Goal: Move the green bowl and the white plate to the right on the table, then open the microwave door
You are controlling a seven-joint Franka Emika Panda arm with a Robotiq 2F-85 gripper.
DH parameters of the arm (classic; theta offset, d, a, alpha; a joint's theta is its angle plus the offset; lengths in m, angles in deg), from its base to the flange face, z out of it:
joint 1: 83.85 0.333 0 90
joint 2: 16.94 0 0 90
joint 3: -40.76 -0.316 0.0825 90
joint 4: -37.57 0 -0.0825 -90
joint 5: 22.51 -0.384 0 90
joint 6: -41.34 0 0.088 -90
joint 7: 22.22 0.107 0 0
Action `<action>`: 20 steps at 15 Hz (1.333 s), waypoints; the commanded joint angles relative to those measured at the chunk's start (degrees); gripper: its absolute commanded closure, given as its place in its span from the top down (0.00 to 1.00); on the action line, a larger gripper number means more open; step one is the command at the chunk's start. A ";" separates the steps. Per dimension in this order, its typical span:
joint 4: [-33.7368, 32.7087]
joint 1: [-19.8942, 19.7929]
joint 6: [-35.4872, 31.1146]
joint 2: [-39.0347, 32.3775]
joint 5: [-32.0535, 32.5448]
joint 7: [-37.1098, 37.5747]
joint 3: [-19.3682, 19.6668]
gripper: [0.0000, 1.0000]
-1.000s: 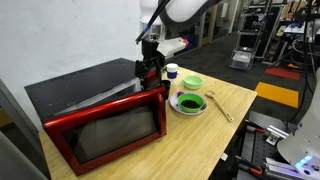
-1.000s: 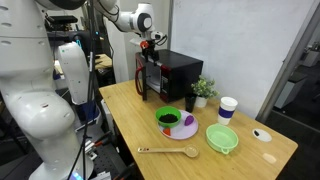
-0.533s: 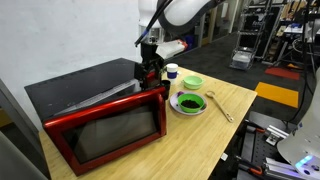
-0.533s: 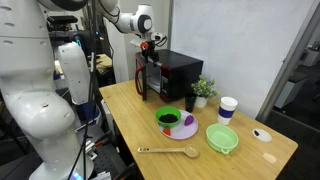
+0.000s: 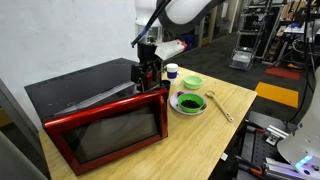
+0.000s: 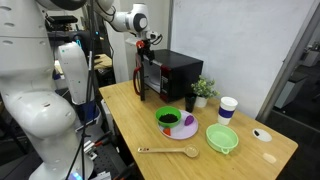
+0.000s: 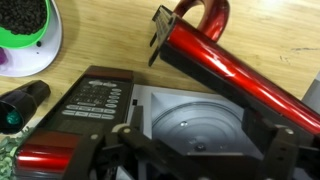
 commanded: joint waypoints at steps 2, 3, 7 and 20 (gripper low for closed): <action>1.29 0.54 0.46 2.36 -0.94 -0.61 -1.07 1.00; 1.38 0.68 0.35 2.60 -1.00 -0.79 -1.36 1.00; 0.85 0.36 -2.18 2.07 1.39 1.28 -0.82 1.00; 1.10 0.08 -2.00 -3.21 -2.97 -2.12 -0.41 1.00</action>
